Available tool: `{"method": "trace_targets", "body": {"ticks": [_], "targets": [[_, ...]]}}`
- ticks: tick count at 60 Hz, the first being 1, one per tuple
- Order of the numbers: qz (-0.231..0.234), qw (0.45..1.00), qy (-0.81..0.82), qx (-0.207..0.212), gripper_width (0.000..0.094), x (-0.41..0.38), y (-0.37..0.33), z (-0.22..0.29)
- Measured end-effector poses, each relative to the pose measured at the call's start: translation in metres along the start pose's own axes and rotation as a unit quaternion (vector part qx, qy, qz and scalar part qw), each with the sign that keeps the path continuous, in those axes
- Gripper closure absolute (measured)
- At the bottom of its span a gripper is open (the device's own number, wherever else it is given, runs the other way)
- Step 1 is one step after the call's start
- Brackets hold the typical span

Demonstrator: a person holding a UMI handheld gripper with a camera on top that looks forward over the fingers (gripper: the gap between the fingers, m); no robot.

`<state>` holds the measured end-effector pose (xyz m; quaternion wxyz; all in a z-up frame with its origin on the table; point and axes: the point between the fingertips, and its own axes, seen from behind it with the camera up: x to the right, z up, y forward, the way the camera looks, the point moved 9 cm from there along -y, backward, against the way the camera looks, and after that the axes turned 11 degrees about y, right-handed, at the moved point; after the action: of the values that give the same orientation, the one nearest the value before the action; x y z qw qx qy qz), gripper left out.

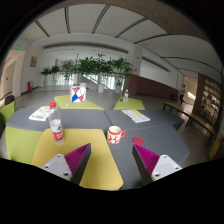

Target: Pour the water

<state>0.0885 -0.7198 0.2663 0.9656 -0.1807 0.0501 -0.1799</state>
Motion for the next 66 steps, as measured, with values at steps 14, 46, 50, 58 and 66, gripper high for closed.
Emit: {"method": "trace_targets", "body": {"ticks": [14, 46, 50, 58, 66], "targets": [[0.016, 1.000, -0.006, -0.018, 0.0080, -0.026, 0.001, -0.030], [0.141, 0.990, 0.011, 0.025, 0.0082, -0.238, 0.130, -0.041], [0.142, 0.989, 0.005, 0.029, 0.0090, -0.249, 0.153, -0.041], [0.146, 0.989, 0.002, 0.033, 0.0123, -0.269, 0.190, -0.046], [0.143, 0.989, -0.001, 0.030, 0.0256, -0.277, 0.220, -0.052]]}}
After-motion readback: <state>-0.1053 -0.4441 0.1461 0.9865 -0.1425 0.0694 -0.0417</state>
